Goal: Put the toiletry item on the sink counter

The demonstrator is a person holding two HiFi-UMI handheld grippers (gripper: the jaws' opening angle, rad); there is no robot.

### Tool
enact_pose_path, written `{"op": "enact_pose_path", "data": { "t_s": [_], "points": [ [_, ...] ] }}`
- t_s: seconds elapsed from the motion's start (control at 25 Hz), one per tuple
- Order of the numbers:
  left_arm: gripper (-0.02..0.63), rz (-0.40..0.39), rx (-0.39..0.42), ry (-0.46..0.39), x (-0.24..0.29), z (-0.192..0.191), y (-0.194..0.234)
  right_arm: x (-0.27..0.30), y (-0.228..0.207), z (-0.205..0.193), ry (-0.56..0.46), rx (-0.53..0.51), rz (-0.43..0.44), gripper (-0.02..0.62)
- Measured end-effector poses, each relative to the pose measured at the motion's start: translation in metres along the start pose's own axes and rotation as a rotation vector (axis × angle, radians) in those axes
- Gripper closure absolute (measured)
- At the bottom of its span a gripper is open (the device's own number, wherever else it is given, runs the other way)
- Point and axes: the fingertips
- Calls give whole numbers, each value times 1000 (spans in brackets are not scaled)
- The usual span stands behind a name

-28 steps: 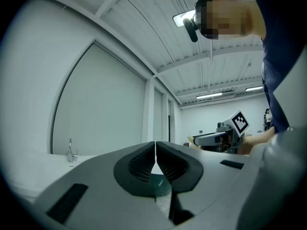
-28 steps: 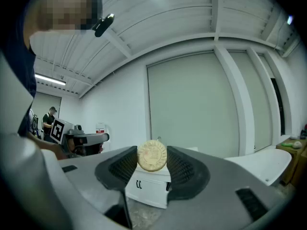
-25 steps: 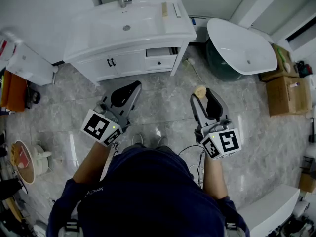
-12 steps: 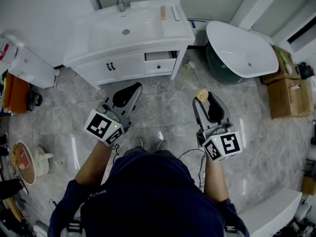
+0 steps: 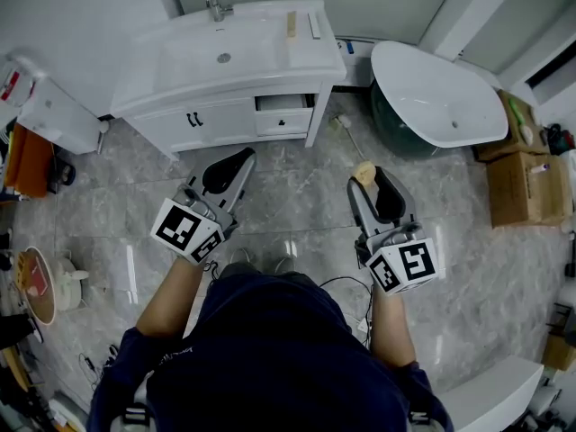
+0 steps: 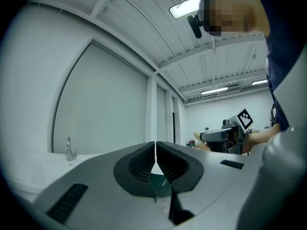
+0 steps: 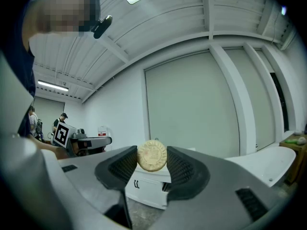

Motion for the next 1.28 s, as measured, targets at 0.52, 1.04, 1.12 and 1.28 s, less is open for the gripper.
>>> {"op": "enact_pose_path", "data": {
  "t_s": [0.52, 1.04, 1.12, 1.28],
  "points": [
    [572, 30, -17, 19, 24, -12, 2, 11, -29, -8, 17, 13, 24, 396],
    [572, 21, -30, 18, 61, -23, 33, 49, -57, -15, 29, 16, 19, 396],
    [572, 15, -35, 23, 69, -26, 44, 63, -61, -17, 34, 19, 16, 396],
    [572, 8, -44, 31, 86, -30, 69, 92, -69, -19, 49, 22, 15, 396]
  ]
}}
Point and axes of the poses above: the fingertips, and each gripper's own axes: x forward along the fingers, y to its left, z out of its top
